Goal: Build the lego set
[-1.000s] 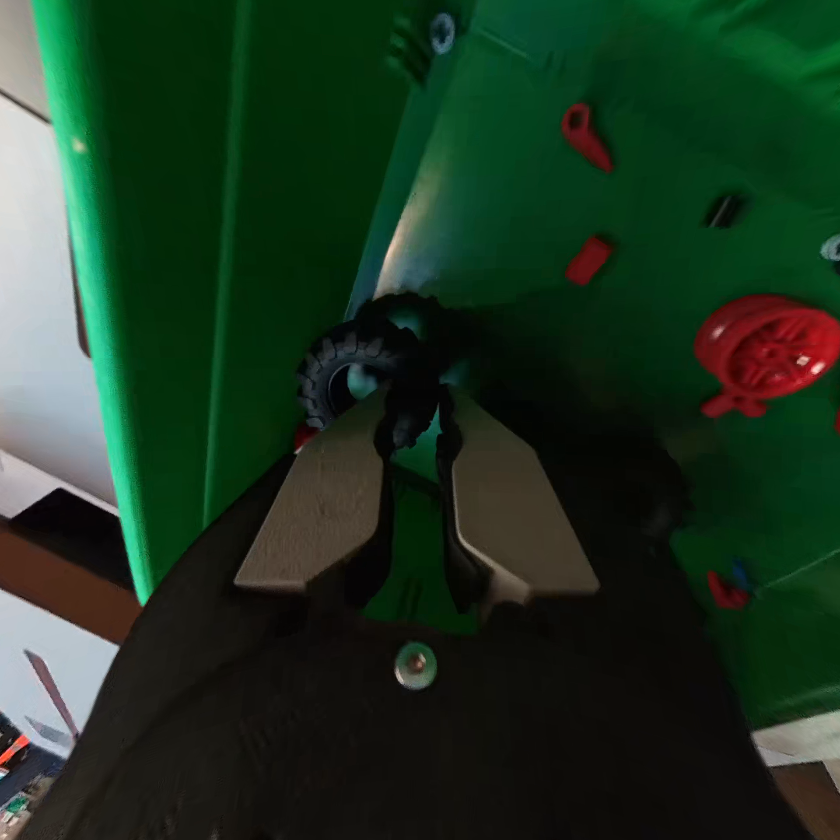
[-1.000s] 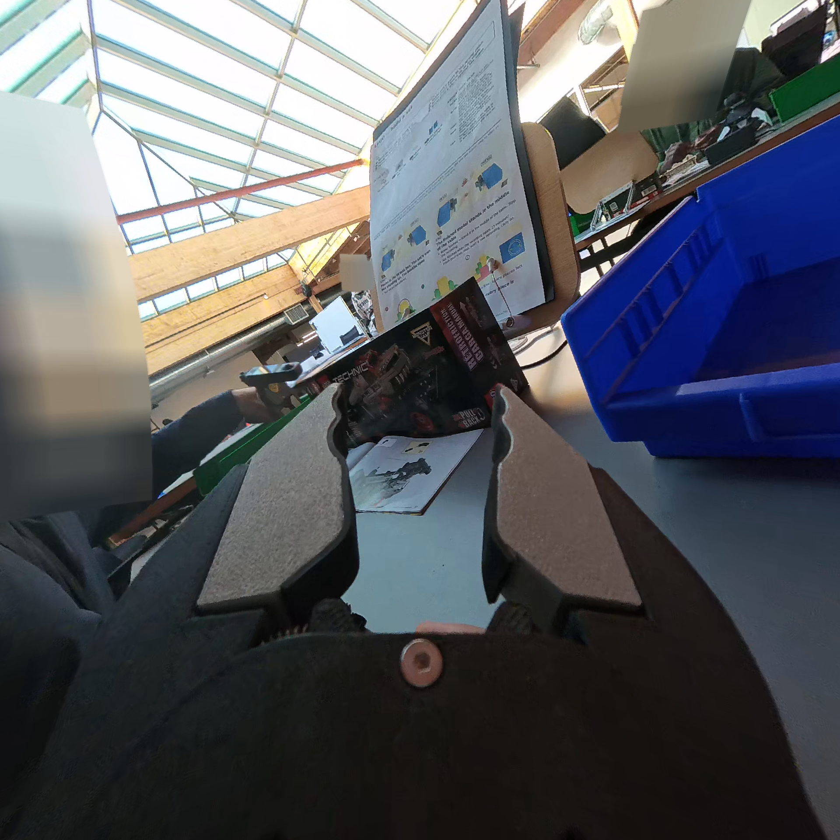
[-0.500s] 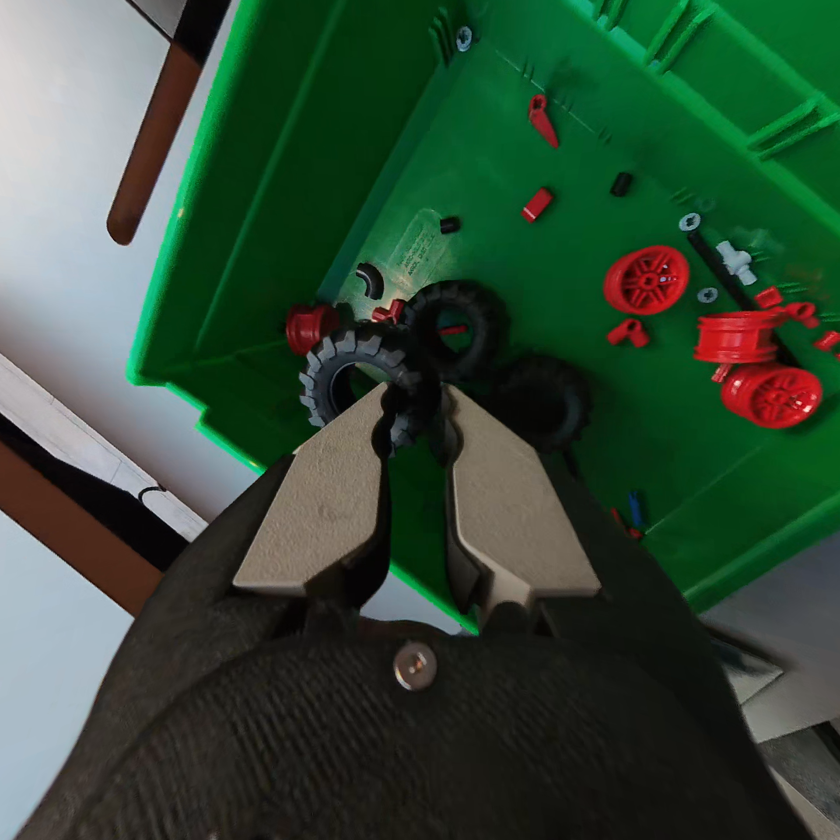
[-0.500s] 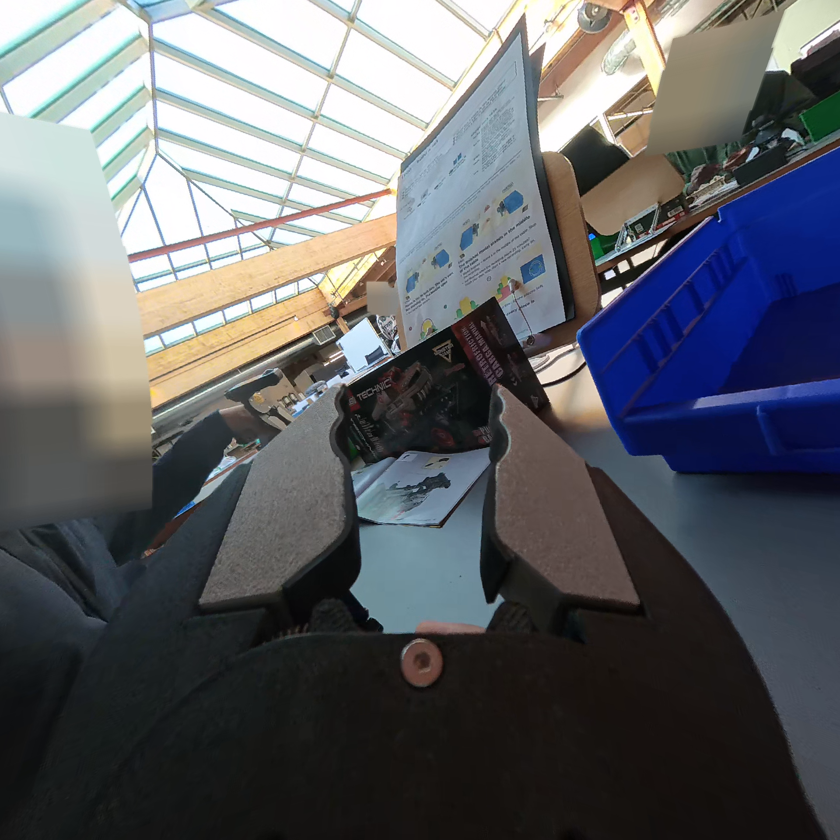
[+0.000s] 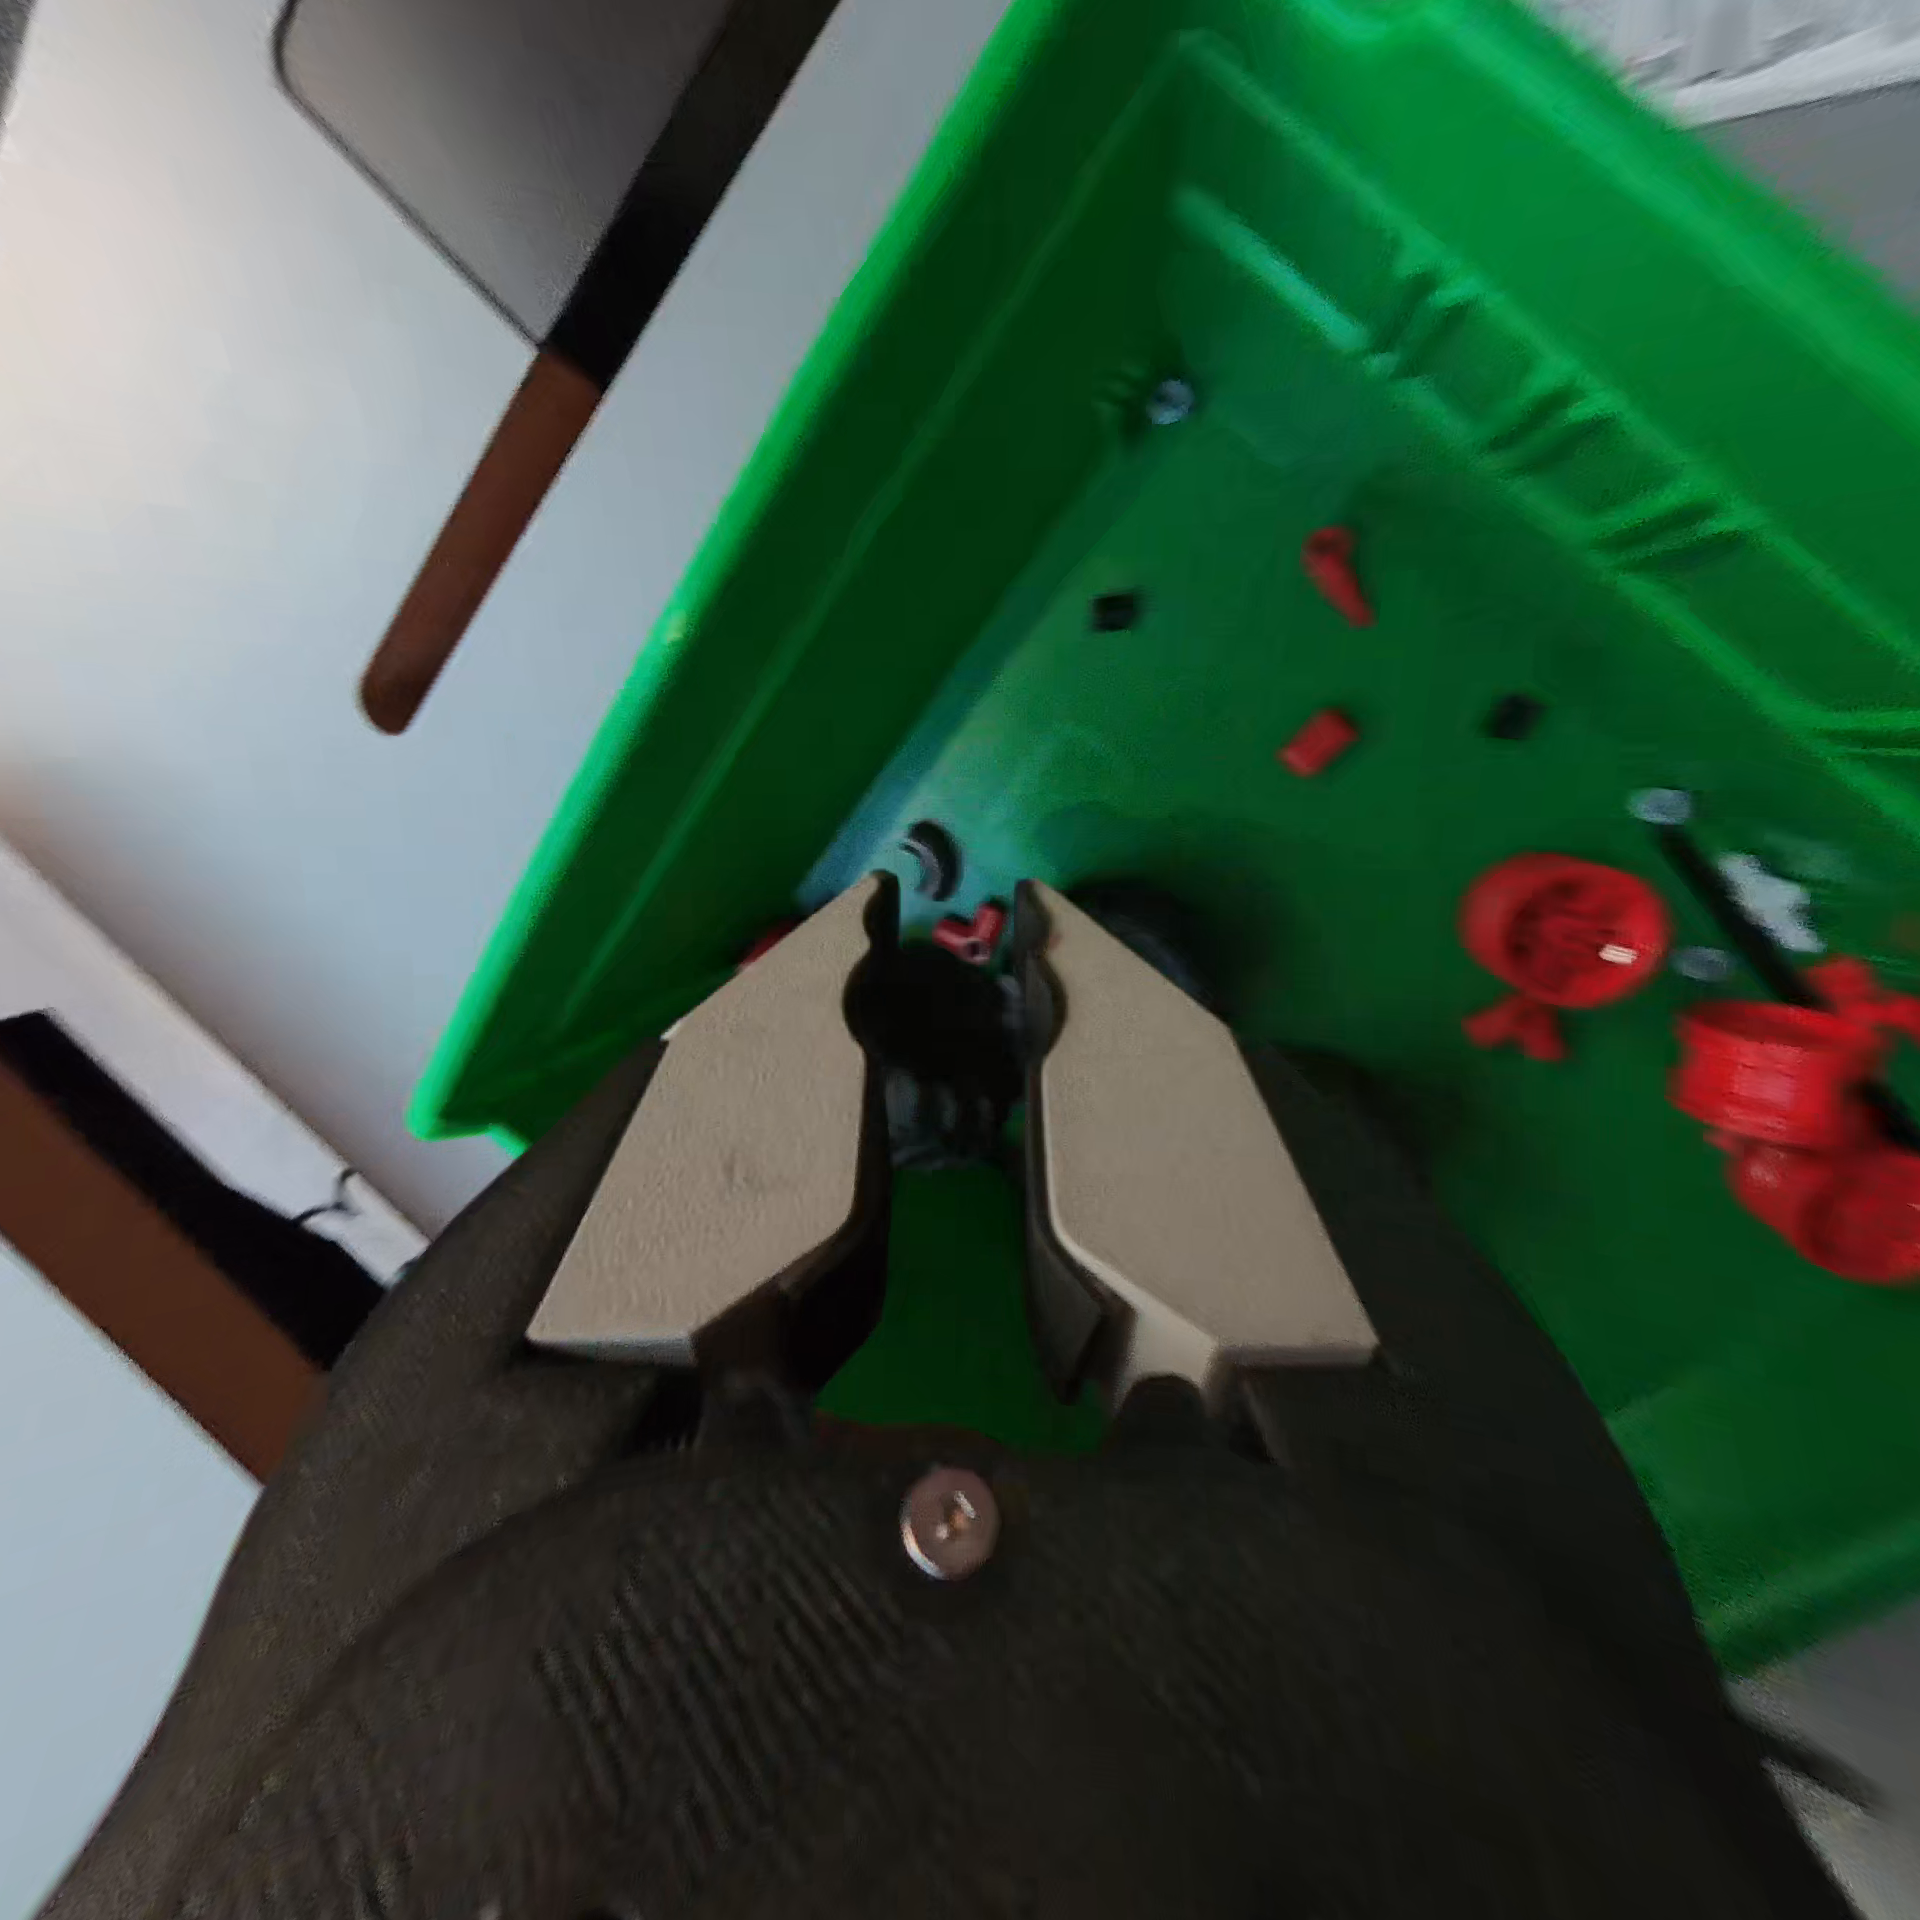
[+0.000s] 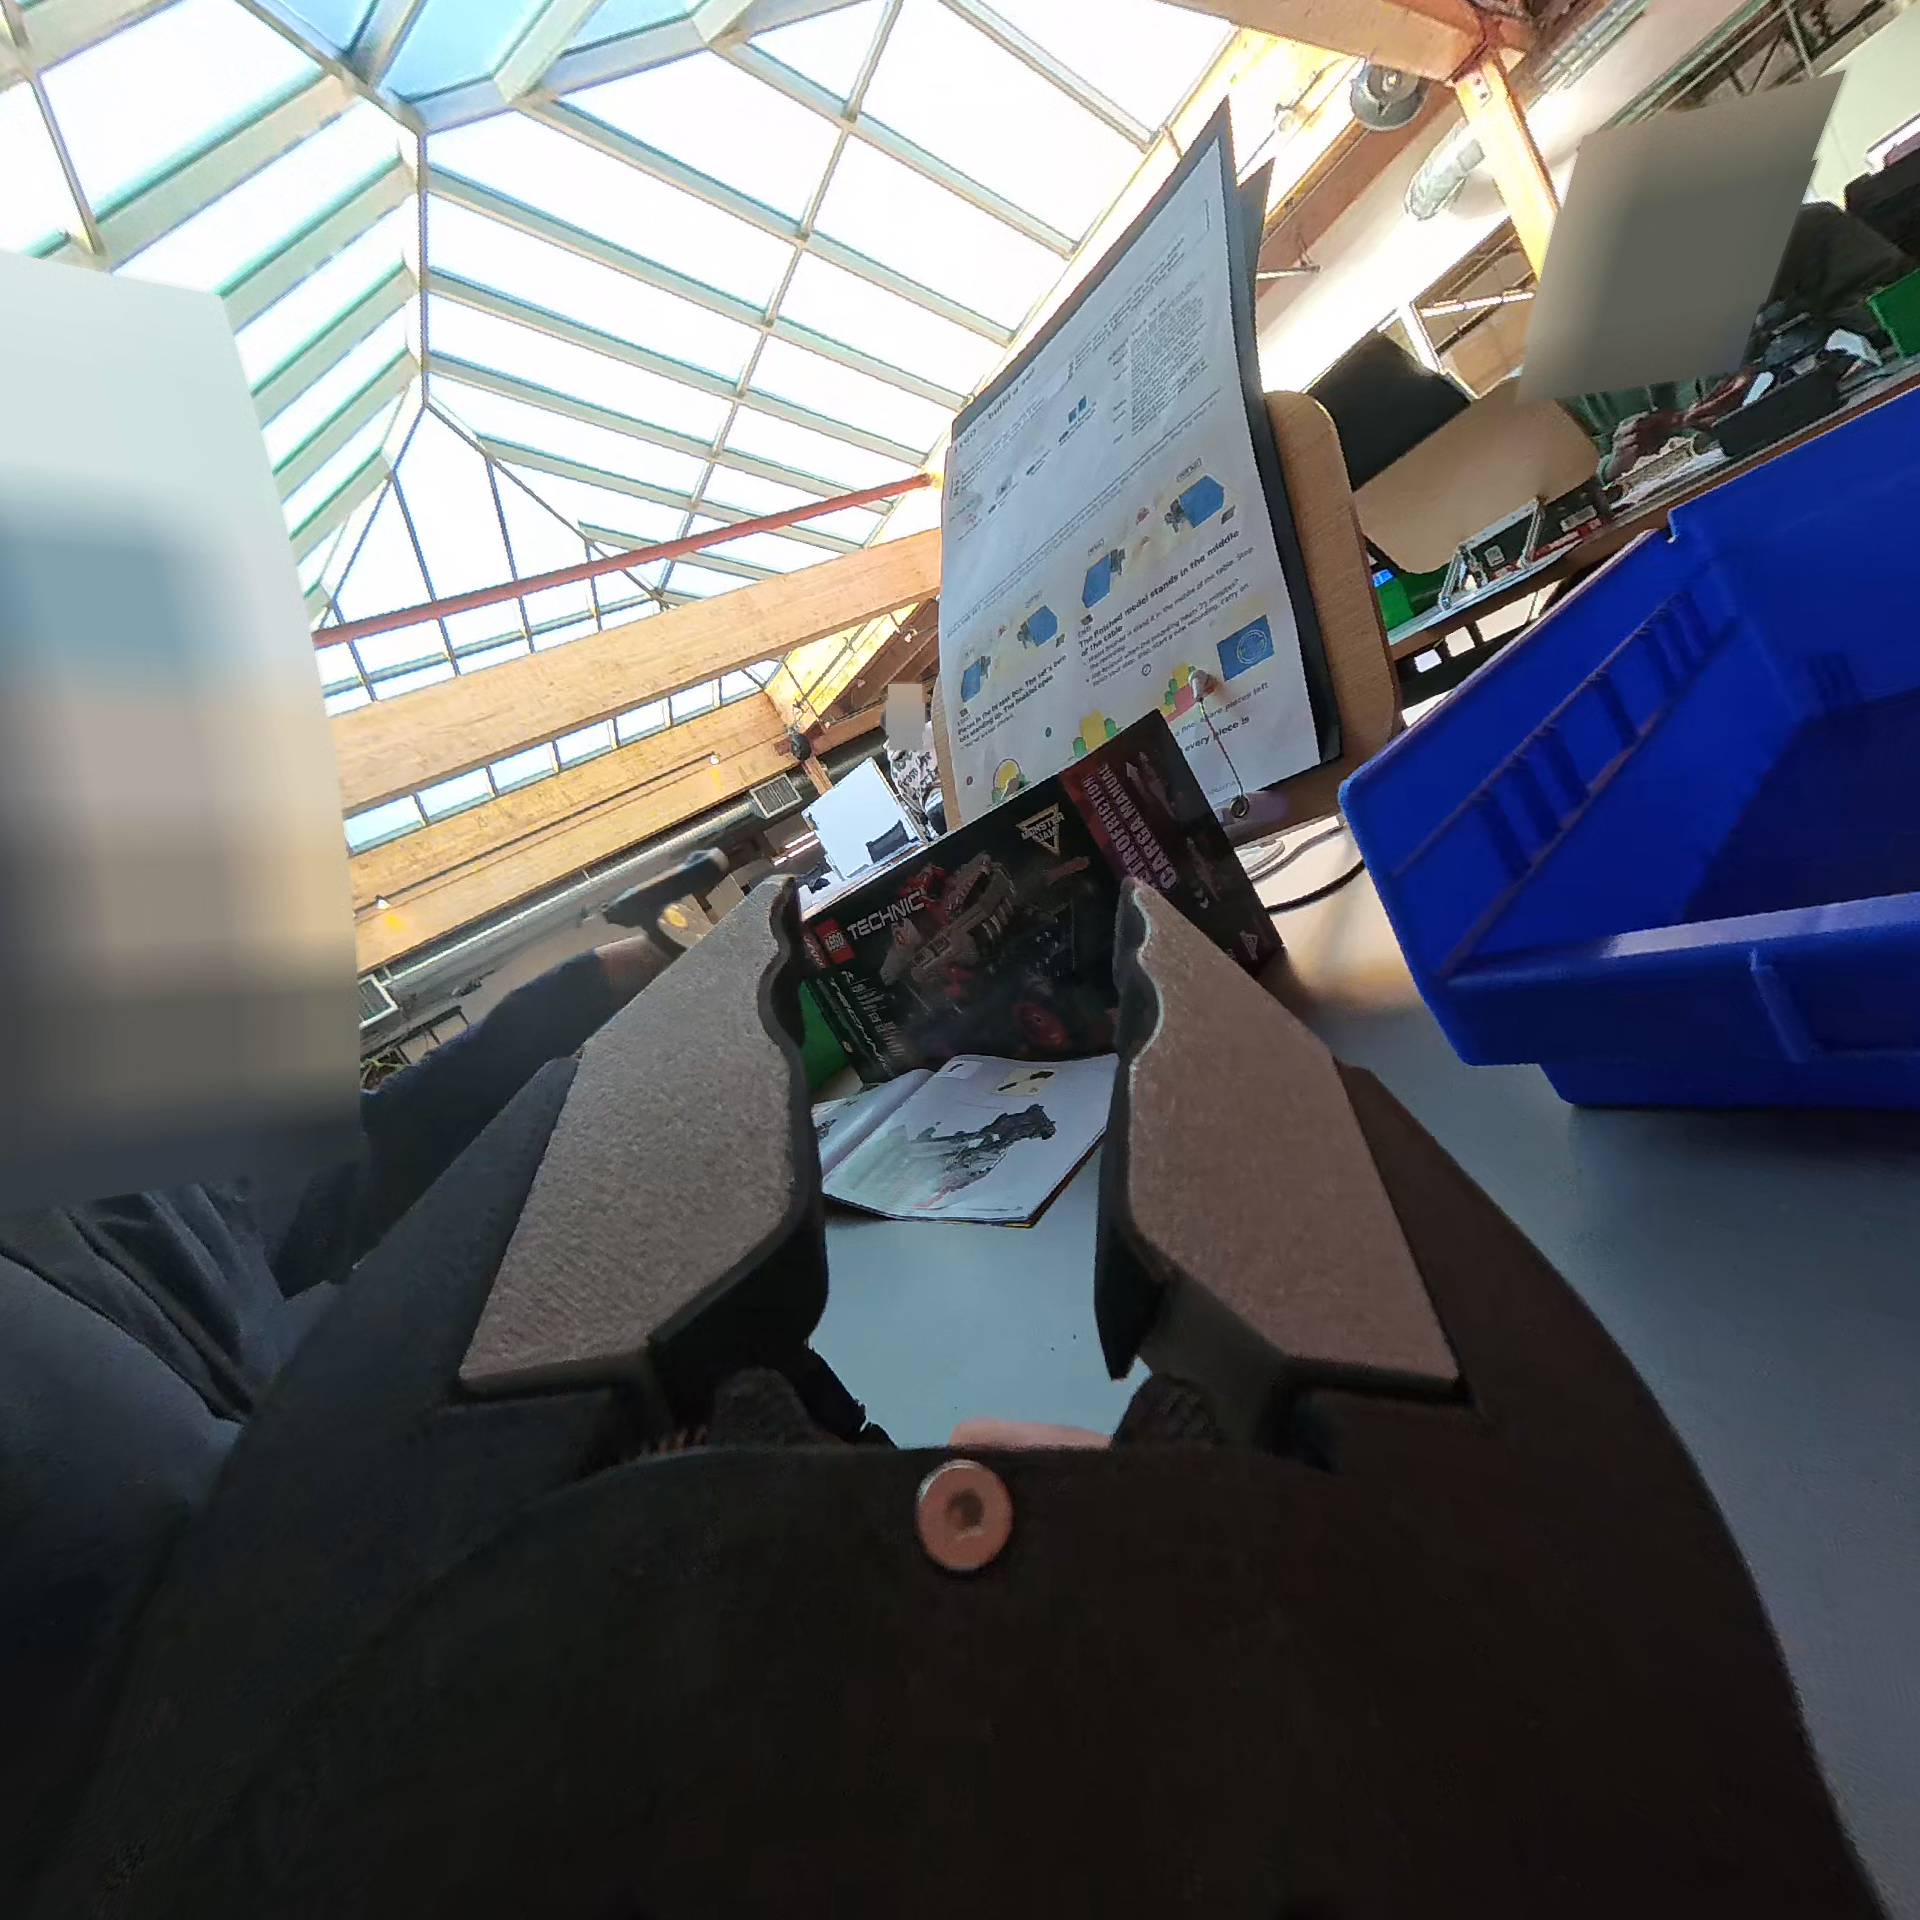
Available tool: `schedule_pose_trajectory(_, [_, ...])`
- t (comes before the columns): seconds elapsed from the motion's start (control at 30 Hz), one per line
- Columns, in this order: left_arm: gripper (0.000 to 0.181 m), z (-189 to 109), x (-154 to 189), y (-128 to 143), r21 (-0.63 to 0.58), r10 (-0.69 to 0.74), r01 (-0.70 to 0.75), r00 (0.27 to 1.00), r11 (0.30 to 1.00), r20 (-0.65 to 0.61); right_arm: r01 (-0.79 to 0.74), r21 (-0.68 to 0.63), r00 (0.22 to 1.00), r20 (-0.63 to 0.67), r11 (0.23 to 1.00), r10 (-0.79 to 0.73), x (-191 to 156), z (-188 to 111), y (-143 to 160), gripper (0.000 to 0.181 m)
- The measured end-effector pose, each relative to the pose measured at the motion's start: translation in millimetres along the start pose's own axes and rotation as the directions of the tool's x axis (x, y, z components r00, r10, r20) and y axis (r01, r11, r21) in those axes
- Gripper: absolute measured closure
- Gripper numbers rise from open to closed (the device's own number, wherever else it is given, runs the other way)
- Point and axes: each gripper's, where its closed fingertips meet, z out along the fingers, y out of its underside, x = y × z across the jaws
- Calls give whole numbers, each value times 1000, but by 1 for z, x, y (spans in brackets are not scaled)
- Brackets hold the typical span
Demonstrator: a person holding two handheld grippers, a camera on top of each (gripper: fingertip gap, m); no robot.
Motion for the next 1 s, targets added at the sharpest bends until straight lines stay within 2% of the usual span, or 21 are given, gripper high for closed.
schedule_pose_trajectory(0.03, [161,11,-12,5,-59,9,-5,998,998,56,-2,1,1000,3,1000,2,0,0,0,124])
schedule_pose_trajectory(0.13, [150,39,-17,22,-213,-20,28,999,977,38,-5,12,1000,15,1000,5,-2,-1,-2,124])
schedule_pose_trajectory(0.27, [154,54,-11,22,-252,-59,52,998,966,-17,-20,29,999,36,999,19,-4,-3,-5,126])
schedule_pose_trajectory(0.4, [157,58,-12,28,-313,-58,49,998,949,-19,-22,29,999,48,999,21,-5,-3,-5,126])
schedule_pose_trajectory(0.47, [167,58,-17,32,-333,-43,42,999,942,4,-21,33,998,54,999,19,-6,-3,-6,126])
schedule_pose_trajectory(0.57, [181,56,-19,23,-282,-38,43,999,958,23,-28,43,997,72,999,25,-9,-4,-7,127])
schedule_pose_trajectory(0.63, [181,48,-7,11,-220,-63,57,998,974,-19,-31,45,996,81,998,28,-10,-4,-8,127])
schedule_pose_trajectory(0.67, [181,44,-6,8,-208,-52,51,999,977,-2,-35,45,996,88,998,31,-11,-4,-8,127])
schedule_pose_trajectory(0.87, [181,40,10,13,-223,-68,66,998,973,-5,-56,23,991,125,998,53,-15,-1,-4,127])
schedule_pose_trajectory(1.0, [181,27,8,9,-174,-66,72,997,982,38,-57,26,990,132,998,53,-18,-2,-3,127])
